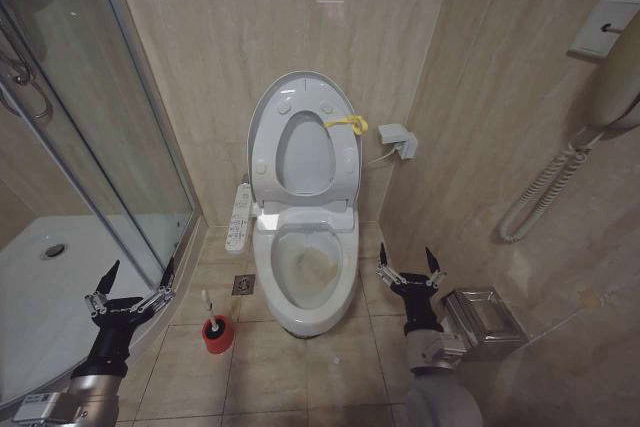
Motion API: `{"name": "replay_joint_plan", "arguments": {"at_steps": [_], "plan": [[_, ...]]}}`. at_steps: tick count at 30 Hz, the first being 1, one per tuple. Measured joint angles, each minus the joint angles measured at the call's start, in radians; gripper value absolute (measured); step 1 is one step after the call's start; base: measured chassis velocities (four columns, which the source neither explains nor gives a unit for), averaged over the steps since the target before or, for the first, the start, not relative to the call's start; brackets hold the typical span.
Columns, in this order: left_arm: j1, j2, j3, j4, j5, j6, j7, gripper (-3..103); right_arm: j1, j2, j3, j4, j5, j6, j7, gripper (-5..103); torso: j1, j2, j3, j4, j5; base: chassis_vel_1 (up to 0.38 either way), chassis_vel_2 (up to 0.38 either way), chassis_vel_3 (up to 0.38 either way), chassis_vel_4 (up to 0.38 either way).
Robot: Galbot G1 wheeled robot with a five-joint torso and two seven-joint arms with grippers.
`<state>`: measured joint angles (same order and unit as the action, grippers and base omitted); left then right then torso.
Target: Open the toilet lid, clean the toilet bowl with a toilet brush, close the toilet lid, and flush.
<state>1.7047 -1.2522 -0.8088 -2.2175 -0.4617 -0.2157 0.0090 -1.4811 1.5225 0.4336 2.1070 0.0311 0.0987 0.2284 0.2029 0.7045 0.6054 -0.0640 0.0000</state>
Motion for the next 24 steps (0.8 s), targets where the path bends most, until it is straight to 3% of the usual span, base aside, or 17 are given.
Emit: {"name": "replay_joint_plan", "arguments": {"at_steps": [24], "plan": [[0.000,0.000,0.000,0.000,0.000,0.000,0.000,100,0.000,-0.001,0.000,-0.001,0.001,0.000,0.000,100,0.000,0.000,0.000,0.0000,0.0000,0.000,0.000,0.000,0.000]]}}
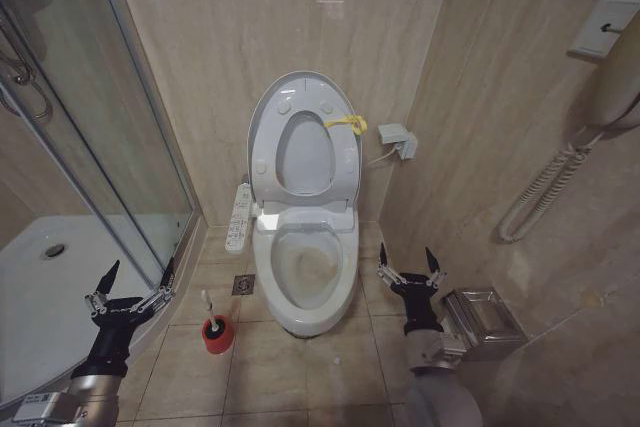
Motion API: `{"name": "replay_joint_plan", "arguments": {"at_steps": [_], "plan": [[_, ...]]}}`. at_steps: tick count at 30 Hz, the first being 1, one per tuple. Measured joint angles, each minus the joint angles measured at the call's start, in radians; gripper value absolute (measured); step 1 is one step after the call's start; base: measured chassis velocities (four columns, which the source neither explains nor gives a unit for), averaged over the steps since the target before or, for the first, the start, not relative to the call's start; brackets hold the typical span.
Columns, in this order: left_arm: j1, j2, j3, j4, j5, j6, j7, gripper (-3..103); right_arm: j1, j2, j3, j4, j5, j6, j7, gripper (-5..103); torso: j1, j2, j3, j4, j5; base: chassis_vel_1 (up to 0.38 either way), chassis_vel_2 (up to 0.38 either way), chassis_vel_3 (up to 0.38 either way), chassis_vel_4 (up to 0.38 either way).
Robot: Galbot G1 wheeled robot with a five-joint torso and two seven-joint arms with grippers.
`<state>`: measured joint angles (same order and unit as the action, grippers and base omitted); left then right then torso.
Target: Open the toilet lid, clean the toilet bowl with a toilet brush, close the toilet lid, and flush.
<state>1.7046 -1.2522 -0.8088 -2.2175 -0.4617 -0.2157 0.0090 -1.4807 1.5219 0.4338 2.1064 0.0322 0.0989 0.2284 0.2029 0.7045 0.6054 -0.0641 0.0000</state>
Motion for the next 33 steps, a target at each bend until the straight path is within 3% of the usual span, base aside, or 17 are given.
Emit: {"name": "replay_joint_plan", "arguments": {"at_steps": [20,33], "plan": [[0.000,0.000,0.000,0.000,0.000,0.000,0.000,100,0.000,0.000,0.000,0.000,0.000,0.000,0.000,100,0.000,0.000,0.000,0.0001,0.0000,-0.001,0.003,0.003,-0.002],[0.000,0.000,0.000,0.000,0.000,0.000,0.000,100,0.001,0.000,0.000,0.000,0.000,0.000,0.000,100,0.001,0.000,0.000,0.0001,-0.0001,-0.097,0.089,0.088,-0.087]]}}
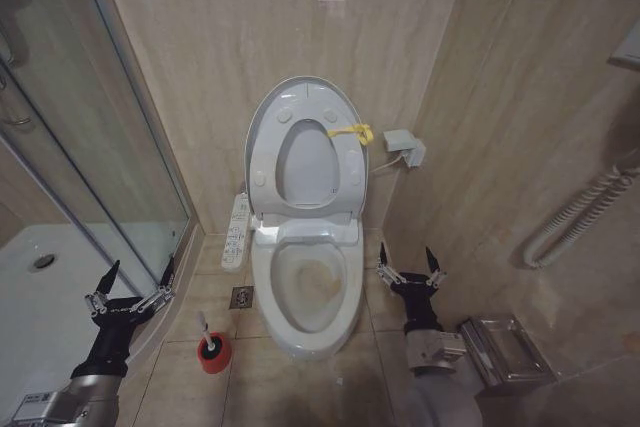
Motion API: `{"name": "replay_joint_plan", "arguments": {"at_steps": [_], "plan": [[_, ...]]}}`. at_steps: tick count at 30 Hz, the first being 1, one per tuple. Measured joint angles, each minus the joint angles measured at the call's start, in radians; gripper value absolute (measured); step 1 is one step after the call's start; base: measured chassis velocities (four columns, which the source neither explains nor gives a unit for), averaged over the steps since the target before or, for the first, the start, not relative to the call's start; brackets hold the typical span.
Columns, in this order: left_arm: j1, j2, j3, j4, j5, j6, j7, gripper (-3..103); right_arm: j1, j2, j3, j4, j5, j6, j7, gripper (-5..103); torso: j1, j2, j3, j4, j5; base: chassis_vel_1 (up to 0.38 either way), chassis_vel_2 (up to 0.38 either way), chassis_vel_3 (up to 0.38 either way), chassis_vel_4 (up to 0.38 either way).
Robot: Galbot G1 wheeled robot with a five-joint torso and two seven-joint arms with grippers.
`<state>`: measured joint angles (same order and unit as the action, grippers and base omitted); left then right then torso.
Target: Open the toilet lid, clean the toilet bowl with a toilet brush, close the toilet lid, and flush.
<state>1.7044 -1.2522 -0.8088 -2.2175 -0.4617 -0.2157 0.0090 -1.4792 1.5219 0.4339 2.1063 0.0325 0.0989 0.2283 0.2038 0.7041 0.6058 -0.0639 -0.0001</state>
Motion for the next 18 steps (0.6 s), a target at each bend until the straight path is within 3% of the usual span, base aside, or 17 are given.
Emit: {"name": "replay_joint_plan", "arguments": {"at_steps": [18], "plan": [[0.000,0.000,0.000,0.000,0.000,0.000,0.000,100,-0.001,0.000,0.000,0.000,0.000,0.000,0.000,100,-0.001,0.000,0.000,-0.0001,0.0002,0.008,-0.014,-0.008,0.007]]}}
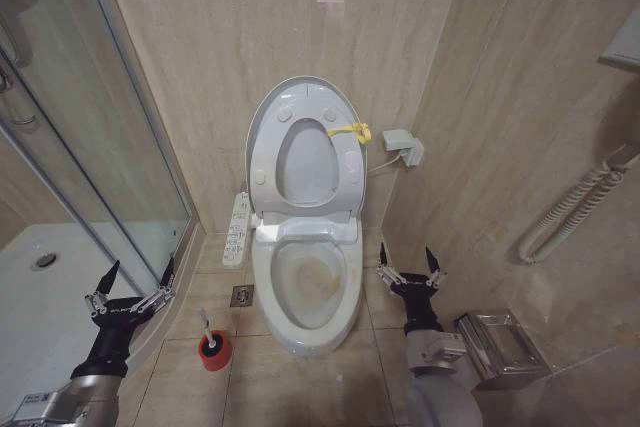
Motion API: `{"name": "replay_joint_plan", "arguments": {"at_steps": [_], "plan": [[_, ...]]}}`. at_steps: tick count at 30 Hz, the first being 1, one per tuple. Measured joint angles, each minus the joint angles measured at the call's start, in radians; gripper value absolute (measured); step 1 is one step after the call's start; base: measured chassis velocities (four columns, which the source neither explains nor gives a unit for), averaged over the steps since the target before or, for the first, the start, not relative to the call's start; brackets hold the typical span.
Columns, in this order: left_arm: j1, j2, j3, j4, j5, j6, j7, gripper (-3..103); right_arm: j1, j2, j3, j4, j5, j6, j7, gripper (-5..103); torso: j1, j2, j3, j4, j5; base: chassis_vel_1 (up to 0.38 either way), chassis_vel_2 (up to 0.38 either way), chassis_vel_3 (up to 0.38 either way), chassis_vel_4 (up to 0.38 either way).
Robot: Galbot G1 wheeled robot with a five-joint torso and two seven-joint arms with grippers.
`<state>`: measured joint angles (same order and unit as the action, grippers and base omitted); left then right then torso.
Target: Open the toilet lid, clean the toilet bowl with a toilet brush, close the toilet lid, and flush.
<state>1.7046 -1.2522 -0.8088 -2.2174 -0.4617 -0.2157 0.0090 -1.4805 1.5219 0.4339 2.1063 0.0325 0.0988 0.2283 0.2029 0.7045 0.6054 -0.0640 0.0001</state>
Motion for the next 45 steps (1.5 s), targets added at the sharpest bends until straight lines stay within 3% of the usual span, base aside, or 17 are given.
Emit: {"name": "replay_joint_plan", "arguments": {"at_steps": [28,31,39,43,45], "plan": [[-0.001,0.000,0.001,0.000,0.000,0.001,0.000,100,0.000,0.000,0.000,0.000,0.000,0.000,0.000,100,0.000,0.000,0.000,0.0000,0.0000,0.000,0.000,0.000,0.000],[-0.014,-0.002,0.013,0.003,0.007,0.021,-0.007,100,0.000,0.000,0.000,0.000,0.000,0.000,0.000,100,0.000,0.000,0.000,0.0003,0.0002,0.000,0.000,0.000,0.000],[-0.167,-0.035,0.163,0.058,0.103,0.272,-0.088,100,0.000,0.000,0.000,0.000,0.000,0.000,0.000,100,0.000,0.000,0.000,-0.0001,-0.0001,0.000,0.000,0.000,0.000],[-0.208,-0.044,0.203,0.072,0.129,0.339,-0.110,100,0.000,0.000,0.000,0.000,0.000,0.000,0.000,100,0.000,0.000,0.000,-0.0001,-0.0001,0.000,0.000,0.000,0.000],[-0.254,-0.055,0.253,0.087,0.171,0.411,-0.138,100,0.000,0.000,0.000,0.000,0.000,0.000,0.000,100,0.000,0.000,0.000,-0.0002,0.0000,0.000,0.000,0.000,0.000]]}}
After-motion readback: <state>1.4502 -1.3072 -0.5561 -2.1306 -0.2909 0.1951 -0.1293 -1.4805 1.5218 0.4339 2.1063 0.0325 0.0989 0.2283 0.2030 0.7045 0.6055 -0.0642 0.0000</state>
